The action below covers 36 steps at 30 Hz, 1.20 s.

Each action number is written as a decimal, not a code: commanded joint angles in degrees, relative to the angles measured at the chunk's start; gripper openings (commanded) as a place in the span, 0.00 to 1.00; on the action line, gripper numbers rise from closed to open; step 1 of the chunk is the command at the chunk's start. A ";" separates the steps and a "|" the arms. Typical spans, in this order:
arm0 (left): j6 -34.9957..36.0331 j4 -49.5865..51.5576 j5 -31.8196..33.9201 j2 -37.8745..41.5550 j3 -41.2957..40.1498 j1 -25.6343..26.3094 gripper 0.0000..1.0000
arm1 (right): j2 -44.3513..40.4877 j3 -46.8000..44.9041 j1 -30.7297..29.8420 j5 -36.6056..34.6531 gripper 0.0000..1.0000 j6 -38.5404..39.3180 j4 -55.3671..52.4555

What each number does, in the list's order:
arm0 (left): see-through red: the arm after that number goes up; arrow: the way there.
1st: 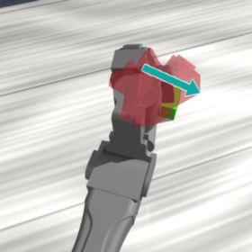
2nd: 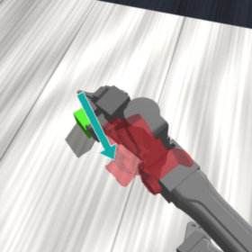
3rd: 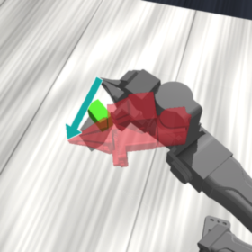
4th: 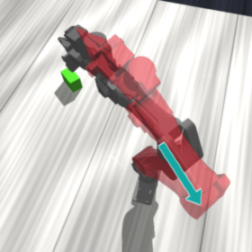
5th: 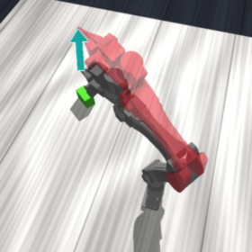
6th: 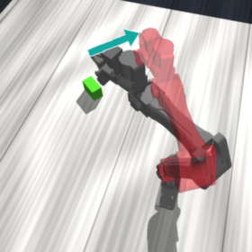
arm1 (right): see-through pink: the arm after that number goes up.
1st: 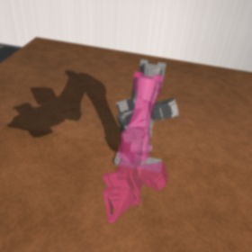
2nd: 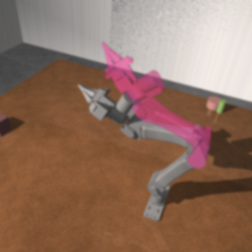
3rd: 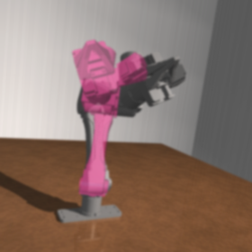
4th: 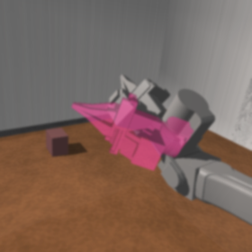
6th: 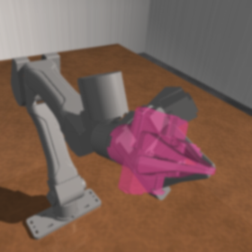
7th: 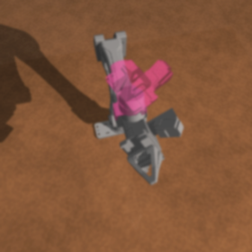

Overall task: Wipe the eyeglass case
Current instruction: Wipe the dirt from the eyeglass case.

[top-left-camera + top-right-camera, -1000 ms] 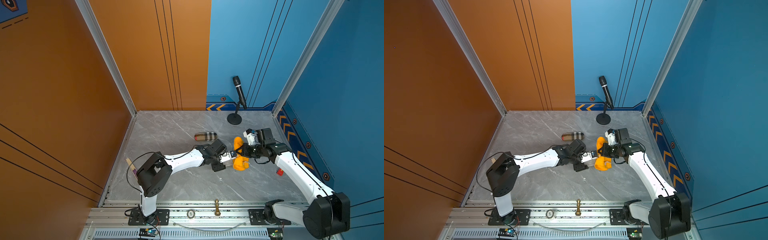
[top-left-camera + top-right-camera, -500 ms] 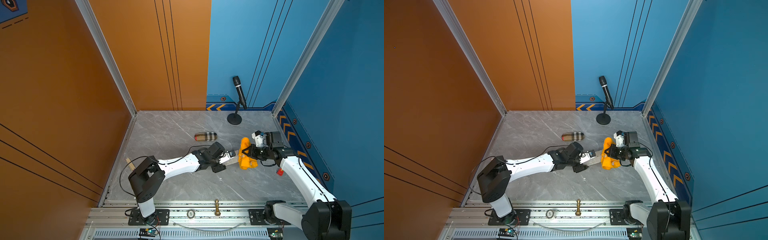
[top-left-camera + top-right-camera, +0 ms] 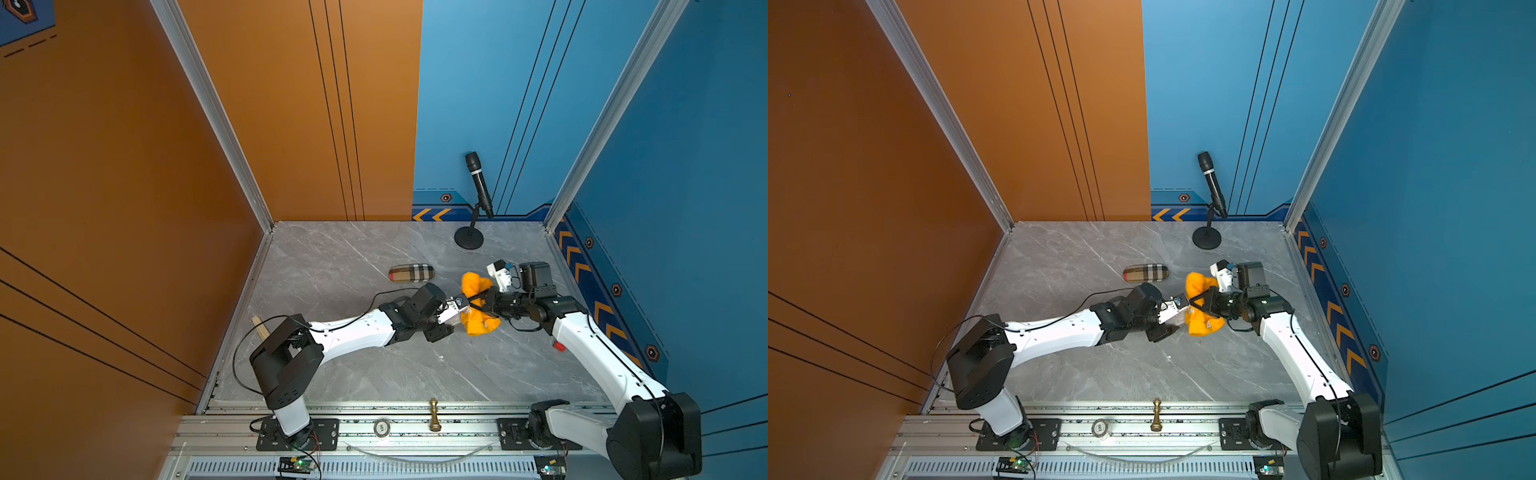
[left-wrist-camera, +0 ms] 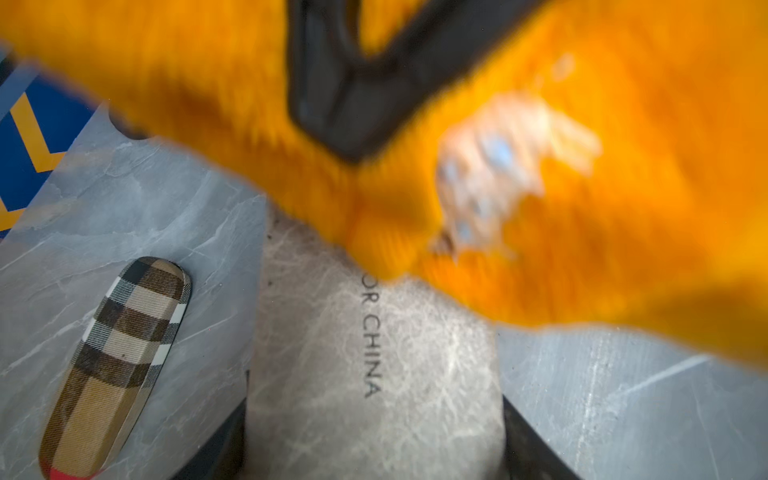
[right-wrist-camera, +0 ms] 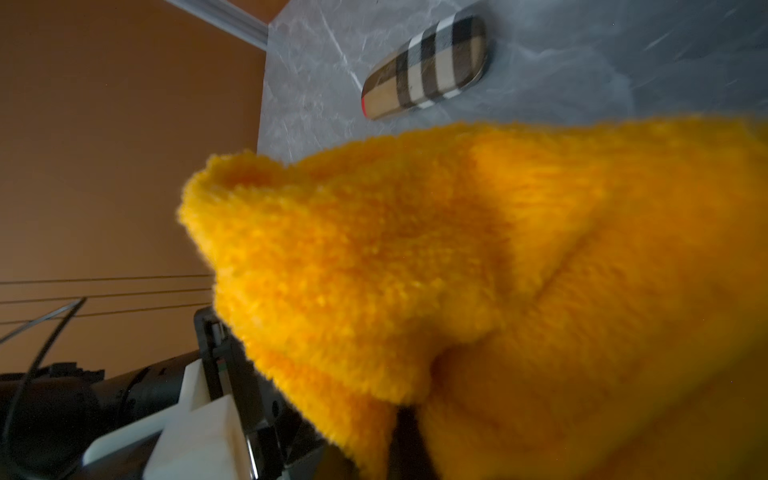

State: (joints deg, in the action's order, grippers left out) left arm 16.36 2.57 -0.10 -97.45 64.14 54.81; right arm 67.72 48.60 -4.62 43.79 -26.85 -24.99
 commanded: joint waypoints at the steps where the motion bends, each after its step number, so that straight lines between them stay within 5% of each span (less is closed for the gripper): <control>1: -1.72 -7.79 0.10 4.18 -0.32 -0.13 0.28 | 0.10 0.00 4.42 -0.94 0.00 4.17 -6.67; 5: -2.01 -8.15 -0.25 4.18 -0.32 -0.17 0.28 | -0.06 0.99 -2.86 -10.61 0.00 4.62 -7.52; 11: -3.01 -8.50 -0.29 3.92 0.08 -0.97 0.27 | 1.64 -2.40 -13.79 -6.69 0.00 -5.40 7.99; 14: -4.77 -7.74 -2.19 5.00 -0.10 -2.20 0.27 | -0.05 -1.91 -10.26 -8.36 0.00 -1.28 4.01; 19: -9.79 -2.36 -8.82 6.56 0.55 -5.44 0.28 | -7.37 -1.63 4.95 -7.56 0.00 3.74 -4.57; 21: -12.86 -0.80 -13.38 7.13 0.42 -7.31 0.28 | -12.19 -1.27 5.04 -9.50 0.00 4.60 -5.78; 25: -20.53 0.50 -22.65 7.30 0.97 -10.99 0.28 | -20.69 -3.74 -2.08 -11.94 0.00 1.95 -0.85; 31: -24.43 1.15 -28.66 6.32 2.34 -11.46 0.28 | -19.20 -2.82 -20.11 -19.73 0.00 2.03 4.15; 36: -27.65 -2.23 -35.13 6.45 1.51 -11.70 0.28 | -11.92 -1.78 -20.83 -19.37 0.00 4.82 5.67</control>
State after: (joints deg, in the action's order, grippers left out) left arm -8.21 3.99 -27.70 -91.53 64.20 43.18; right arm 53.69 46.02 -26.41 27.38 -24.56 -21.39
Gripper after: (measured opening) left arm 0.685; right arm 0.069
